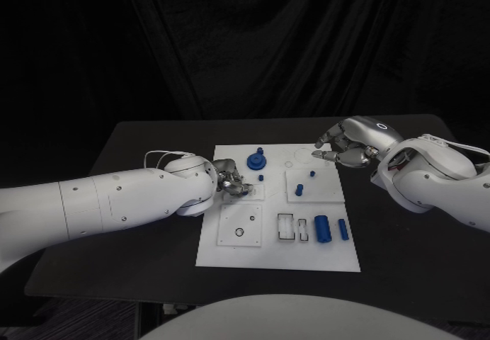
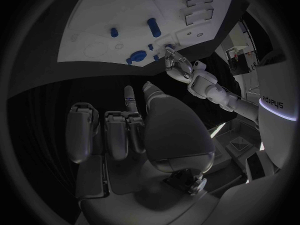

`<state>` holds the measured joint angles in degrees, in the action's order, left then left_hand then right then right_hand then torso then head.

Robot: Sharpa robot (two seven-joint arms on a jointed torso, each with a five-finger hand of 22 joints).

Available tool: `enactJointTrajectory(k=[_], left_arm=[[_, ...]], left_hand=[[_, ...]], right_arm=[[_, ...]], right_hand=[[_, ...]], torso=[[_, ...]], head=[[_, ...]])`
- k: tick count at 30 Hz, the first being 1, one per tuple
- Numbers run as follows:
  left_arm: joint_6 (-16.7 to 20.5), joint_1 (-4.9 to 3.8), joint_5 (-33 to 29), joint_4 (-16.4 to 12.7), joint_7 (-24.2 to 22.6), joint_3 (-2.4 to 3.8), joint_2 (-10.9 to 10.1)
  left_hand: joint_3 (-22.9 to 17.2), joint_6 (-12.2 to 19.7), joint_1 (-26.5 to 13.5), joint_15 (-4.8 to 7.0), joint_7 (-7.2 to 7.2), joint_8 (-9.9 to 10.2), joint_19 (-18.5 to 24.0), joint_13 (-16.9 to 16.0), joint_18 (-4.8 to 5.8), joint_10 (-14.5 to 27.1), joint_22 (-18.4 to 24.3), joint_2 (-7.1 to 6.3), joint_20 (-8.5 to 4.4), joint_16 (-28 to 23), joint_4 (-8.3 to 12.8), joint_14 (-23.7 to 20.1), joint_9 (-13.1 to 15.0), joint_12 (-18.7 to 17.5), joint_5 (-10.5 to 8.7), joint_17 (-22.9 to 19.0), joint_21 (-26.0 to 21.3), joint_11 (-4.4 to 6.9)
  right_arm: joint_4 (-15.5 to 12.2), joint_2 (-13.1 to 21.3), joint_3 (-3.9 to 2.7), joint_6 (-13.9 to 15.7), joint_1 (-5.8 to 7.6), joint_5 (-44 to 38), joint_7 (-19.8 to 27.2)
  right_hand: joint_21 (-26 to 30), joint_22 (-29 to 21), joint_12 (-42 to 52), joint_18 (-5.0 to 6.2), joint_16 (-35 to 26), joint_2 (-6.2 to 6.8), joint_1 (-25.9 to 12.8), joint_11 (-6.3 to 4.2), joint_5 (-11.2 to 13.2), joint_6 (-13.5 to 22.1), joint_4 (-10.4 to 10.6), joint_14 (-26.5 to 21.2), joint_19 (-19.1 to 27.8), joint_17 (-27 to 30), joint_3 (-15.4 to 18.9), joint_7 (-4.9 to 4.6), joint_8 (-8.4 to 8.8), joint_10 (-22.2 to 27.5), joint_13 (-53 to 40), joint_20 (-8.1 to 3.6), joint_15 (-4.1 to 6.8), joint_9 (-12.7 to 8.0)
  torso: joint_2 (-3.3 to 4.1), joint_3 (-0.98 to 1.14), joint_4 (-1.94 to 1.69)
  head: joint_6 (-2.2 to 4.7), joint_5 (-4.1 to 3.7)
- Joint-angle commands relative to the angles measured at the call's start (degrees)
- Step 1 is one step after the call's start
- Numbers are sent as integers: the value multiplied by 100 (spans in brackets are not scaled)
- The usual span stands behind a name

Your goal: Assemble the parts on the task board

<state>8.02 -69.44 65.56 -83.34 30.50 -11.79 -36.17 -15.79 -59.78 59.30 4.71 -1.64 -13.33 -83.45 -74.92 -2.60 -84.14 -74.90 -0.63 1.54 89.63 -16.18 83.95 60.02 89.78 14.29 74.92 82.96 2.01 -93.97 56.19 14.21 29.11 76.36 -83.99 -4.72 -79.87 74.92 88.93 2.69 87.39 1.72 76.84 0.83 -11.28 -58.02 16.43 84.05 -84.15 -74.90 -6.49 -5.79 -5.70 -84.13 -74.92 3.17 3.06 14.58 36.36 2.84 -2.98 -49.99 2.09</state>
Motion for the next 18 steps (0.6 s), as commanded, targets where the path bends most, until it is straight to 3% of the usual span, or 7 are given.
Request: enactJointTrajectory(k=[1,4,12,18], left_arm=[[-115,52,-42,12,14,-31,-16],[-98,52,-42,14,-1,-31,-21],[-101,54,-42,21,-57,-31,-26],[-127,55,-42,27,-76,-31,-43]], left_hand=[[32,-22,40,4,-30,32,10,-1508,-14,-586,-644,28,20,37,16,605,7,22,74,1508,-30,-7],[35,-25,53,6,-29,34,11,-1508,-15,-586,-643,35,19,37,22,605,9,22,92,1508,-33,-5],[394,-9,-155,-11,-62,130,18,-1508,-18,-586,-644,61,31,37,-45,605,18,22,-496,1508,-59,-28],[803,13,-529,-32,-84,210,32,-1508,-24,-586,-640,117,49,37,-52,605,21,22,-755,1508,-87,-51]], right_arm=[[-5,9,-4,-60,-17,-11,-116],[-4,8,-4,-68,-17,-11,-119],[-5,8,-4,-88,-19,-11,-125],[-7,13,-4,-109,-21,-11,-136]], right_hand=[[35,1182,-28,-22,-36,-24,19,22,-40,-34,-9,508,-161,-1128,-37,13,30,-462,-1353,29,-26,-9],[35,1182,-28,-22,-36,-24,19,22,-40,-34,-9,508,-161,-1128,-37,13,30,-462,-1353,29,-26,-9],[35,1182,-28,-22,-36,-24,19,22,-40,-34,-9,508,-161,-1128,-37,13,30,-462,-1353,29,-26,-9],[35,1182,-28,-22,-36,-24,19,22,-40,-34,-9,508,-161,-1128,-37,13,30,-462,-1353,29,-26,-9]], torso=[[1,1,4],[1,2,6],[2,4,2],[3,4,4]], head=[[-1,6],[-1,6],[-1,16],[-1,22]])
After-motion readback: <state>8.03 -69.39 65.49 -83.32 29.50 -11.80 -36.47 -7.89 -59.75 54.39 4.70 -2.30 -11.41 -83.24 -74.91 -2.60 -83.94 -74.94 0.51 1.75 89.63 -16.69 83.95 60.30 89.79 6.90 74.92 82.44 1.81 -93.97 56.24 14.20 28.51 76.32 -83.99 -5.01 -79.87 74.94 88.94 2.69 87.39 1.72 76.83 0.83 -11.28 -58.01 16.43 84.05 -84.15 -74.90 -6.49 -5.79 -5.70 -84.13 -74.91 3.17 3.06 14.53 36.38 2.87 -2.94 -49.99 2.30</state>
